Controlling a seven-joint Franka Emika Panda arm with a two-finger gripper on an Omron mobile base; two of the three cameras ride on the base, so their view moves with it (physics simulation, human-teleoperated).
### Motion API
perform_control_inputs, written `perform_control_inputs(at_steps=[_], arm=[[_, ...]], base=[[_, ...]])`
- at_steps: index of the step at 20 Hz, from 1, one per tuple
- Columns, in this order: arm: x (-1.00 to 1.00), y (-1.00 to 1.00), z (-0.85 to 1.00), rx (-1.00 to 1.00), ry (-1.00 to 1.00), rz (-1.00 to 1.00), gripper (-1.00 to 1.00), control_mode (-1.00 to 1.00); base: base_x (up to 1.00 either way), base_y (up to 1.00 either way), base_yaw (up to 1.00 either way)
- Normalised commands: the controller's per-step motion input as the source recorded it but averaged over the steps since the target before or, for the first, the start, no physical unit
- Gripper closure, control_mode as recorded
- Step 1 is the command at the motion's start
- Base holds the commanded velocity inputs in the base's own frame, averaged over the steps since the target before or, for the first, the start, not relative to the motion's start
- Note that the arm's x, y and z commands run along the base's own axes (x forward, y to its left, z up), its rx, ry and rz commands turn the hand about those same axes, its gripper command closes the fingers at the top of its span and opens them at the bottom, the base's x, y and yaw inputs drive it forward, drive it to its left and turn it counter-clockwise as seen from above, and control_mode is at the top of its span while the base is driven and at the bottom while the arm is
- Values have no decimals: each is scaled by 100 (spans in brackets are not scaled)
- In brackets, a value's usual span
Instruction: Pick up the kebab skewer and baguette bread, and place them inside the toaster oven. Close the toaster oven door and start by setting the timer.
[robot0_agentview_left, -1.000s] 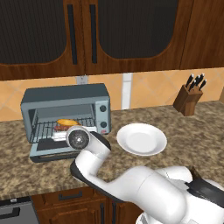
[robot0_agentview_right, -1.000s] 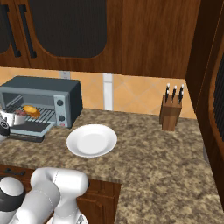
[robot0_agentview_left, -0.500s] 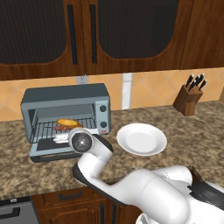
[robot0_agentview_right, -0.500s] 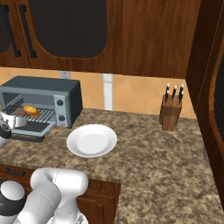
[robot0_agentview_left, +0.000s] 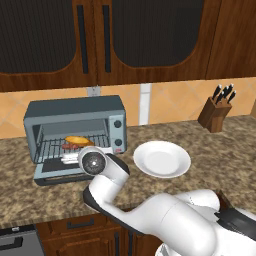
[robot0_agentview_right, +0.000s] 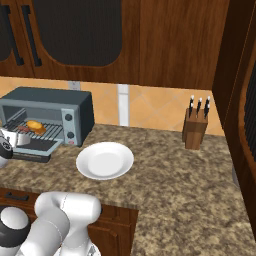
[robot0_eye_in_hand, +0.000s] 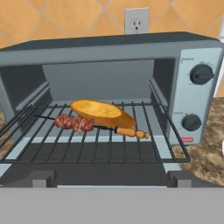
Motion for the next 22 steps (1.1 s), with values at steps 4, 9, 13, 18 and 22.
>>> perform_control_inputs(at_steps=[4,9,13,18,22], arm=[[0,0,0,0,0,0,-100,-100],[0,0,0,0,0,0,-100,-100],[3,0,0,0,0,0,-100,-100],[1,1,0,0,0,0,-100,-100],[14,7,-19,-1,0,0,-100,-100]], base=[[0,0,0],[0,0,0],[0,0,0],[0,0,0],[0,0,0]])
